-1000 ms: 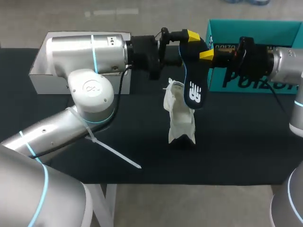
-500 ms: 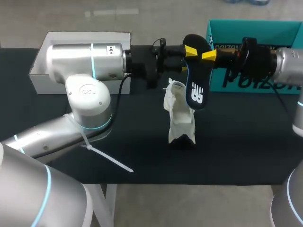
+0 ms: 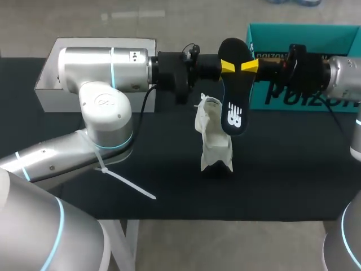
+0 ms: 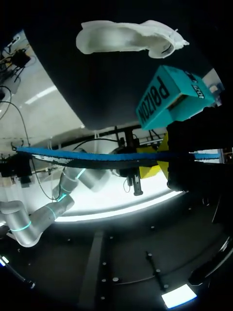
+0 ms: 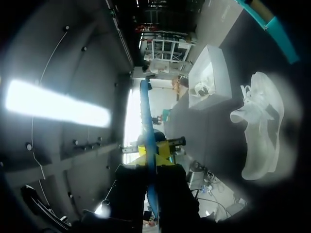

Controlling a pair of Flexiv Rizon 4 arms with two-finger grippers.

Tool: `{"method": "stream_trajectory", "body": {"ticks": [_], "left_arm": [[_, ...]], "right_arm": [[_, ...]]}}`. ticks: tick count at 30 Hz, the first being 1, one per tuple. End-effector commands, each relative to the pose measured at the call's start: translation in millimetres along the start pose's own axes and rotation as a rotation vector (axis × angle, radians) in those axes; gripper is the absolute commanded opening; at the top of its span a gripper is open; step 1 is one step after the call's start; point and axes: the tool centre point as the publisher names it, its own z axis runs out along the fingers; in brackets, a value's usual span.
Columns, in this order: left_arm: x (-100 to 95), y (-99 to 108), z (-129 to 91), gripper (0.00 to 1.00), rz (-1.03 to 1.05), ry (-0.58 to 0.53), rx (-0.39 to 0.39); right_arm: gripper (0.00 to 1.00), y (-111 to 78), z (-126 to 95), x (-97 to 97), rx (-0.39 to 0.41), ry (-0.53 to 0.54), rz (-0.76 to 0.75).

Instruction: Take the shoe out of the shoebox, open the shoe tongue, remove and reinsert the insole, then place the shoe into the shoebox

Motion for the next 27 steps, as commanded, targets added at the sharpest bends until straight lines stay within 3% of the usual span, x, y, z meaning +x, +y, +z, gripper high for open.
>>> {"method": "stream_trajectory", "body": {"ticks": [1, 2, 3, 4, 7, 9, 11, 17, 23, 27], "left_arm": [[-3.0, 1.9, 7.1, 0.0, -0.029, -0.019, -0.031], [-3.6, 1.9, 7.1, 0.0, -0.04, -0.021, -0.034], [-3.7, 1.8, 7.0, 0.0, -0.046, -0.021, -0.037], [-3.8, 1.5, 6.7, 0.0, -0.062, -0.024, -0.043], [-3.1, 2.5, 4.1, 0.0, -0.078, -0.025, -0.051], [-2.9, 2.0, 1.4, 0.0, -0.086, -0.021, -0.05], [-1.7, 1.5, -3.0, 0.0, -0.109, -0.015, -0.049], [3.7, -5.8, -24.8, 0.0, -0.194, 0.039, -0.075], [4.6, -19.5, -48.7, 0.0, -0.29, 0.078, -0.082], [-0.2, -29.0, -61.7, 0.0, -0.319, 0.072, -0.084]], "right_arm": [[0.0, -2.4, 1.6, -2.7, -0.01, -0.027, 0.013], [0.85, -2.2, 0.5, -4.3, -0.013, -0.048, 0.013], [1.0, -2.1, -0.6, -5.0, -0.017, -0.051, 0.015], [1.0, -1.9, -2.9, -6.2, -0.027, -0.059, 0.02], [1.0, -1.8, -14.8, -11.4, -0.056, -0.228, 0.031], [1.0, -2.3, -29.1, -13.8, -0.088, -0.258, 0.032], [1.0, -3.7, -42.8, -14.3, -0.111, -0.406, 0.004], [1.0, -5.2, -86.0, -4.3, -0.146, -0.6, -0.092], [1.0, -2.1, -122.0, 0.7, -0.039, -0.785, -0.151], [1.0, -1.2, -149.8, -22.3, 0.126, -0.801, -0.097]]}}
